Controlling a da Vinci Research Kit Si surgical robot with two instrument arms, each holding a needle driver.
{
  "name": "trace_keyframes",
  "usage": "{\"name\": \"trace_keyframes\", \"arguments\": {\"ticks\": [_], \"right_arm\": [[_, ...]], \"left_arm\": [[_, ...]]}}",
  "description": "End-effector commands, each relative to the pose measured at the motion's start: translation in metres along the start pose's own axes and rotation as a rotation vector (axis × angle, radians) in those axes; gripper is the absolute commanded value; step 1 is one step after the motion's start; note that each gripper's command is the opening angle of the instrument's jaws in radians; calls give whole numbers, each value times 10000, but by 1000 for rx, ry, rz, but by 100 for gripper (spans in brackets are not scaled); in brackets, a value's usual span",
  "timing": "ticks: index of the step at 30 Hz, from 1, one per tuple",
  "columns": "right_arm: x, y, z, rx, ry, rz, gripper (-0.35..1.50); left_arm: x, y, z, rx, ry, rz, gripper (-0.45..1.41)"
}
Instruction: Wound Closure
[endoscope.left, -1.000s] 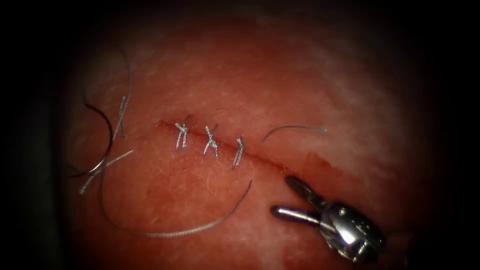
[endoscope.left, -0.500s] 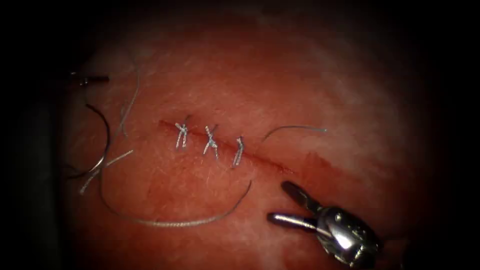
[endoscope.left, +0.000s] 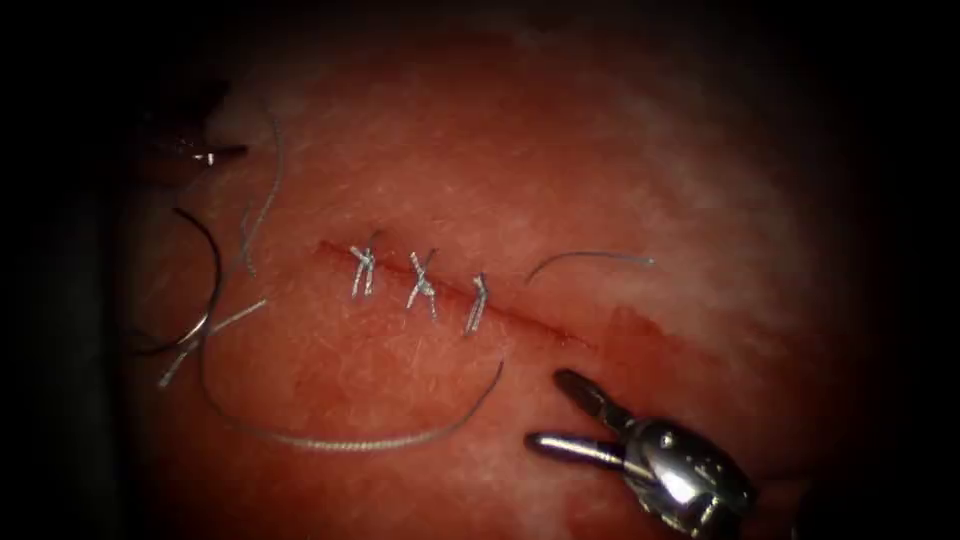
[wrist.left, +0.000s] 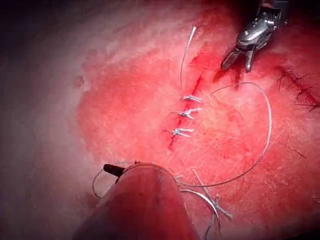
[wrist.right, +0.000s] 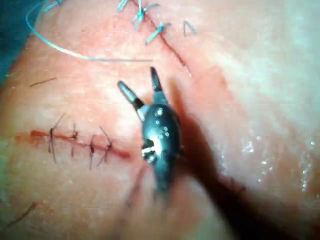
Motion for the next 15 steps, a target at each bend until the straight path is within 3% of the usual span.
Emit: {"name": "trace_keyframes", "arguments": {"ticks": [1, 10, 15], "right_arm": [[-12, -10, 2, 4, -2, 6, 111], [-14, -10, 4, 4, -1, 5, 111], [-14, -11, 5, 3, -1, 5, 111]], "left_arm": [[7, 15, 0, -11, 10, 33, 27], [20, 24, 3, -18, 108, 349, -11], [14, 22, 11, -12, 110, 405, -8]]}}
